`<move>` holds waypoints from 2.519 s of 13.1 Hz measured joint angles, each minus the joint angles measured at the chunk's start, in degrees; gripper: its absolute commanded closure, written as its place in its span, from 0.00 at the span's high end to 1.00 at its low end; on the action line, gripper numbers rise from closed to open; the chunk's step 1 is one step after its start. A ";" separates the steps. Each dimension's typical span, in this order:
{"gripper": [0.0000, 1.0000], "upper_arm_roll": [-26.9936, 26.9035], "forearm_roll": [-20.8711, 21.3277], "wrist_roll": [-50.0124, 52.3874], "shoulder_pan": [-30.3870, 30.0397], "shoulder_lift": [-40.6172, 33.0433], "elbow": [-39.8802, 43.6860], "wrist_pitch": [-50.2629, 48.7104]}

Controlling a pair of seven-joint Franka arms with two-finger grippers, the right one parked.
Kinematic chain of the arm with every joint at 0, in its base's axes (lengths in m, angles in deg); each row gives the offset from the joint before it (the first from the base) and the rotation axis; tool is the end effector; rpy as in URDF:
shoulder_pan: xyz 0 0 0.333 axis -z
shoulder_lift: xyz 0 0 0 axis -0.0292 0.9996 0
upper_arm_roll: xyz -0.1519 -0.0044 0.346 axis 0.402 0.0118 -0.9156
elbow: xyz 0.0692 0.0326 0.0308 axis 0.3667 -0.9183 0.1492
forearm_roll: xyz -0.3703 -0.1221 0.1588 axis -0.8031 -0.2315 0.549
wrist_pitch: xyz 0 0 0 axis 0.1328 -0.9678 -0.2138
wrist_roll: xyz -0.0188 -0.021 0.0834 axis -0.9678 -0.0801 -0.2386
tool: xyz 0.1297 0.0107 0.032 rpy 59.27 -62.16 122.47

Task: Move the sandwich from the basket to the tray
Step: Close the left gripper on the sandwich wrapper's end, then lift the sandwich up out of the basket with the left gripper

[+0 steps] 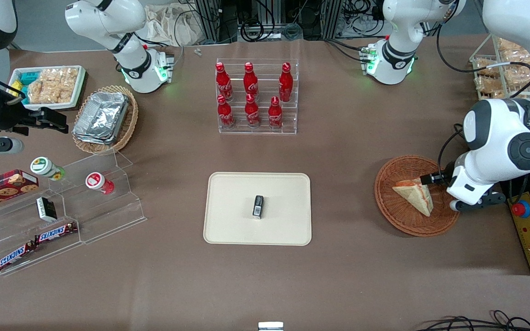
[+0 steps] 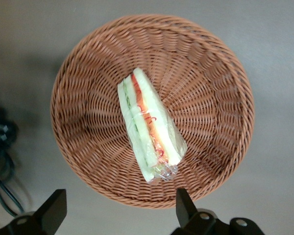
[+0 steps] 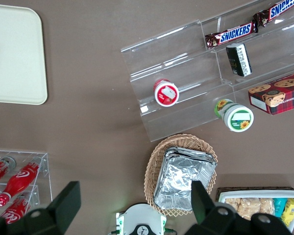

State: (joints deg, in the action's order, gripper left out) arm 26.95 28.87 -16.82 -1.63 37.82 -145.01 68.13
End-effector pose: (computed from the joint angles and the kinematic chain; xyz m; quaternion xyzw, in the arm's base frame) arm 0.6246 -0.0127 0.3649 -0.9867 -0.1438 0.0693 0.0312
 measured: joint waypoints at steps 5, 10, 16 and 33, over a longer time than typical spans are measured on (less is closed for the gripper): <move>1.00 0.02 -1.28 17.02 0.00 0.08 -8.05 13.66; 0.97 -0.12 -1.56 26.45 -0.06 1.43 -10.86 19.96; 0.24 -0.17 -1.66 31.08 -0.09 2.12 -11.42 22.12; 0.00 5.40 -1.56 14.43 1.25 -3.46 17.81 -22.20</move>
State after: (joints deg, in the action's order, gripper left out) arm 32.35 27.30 -2.39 -0.38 34.35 -127.20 45.93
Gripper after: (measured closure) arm 0.855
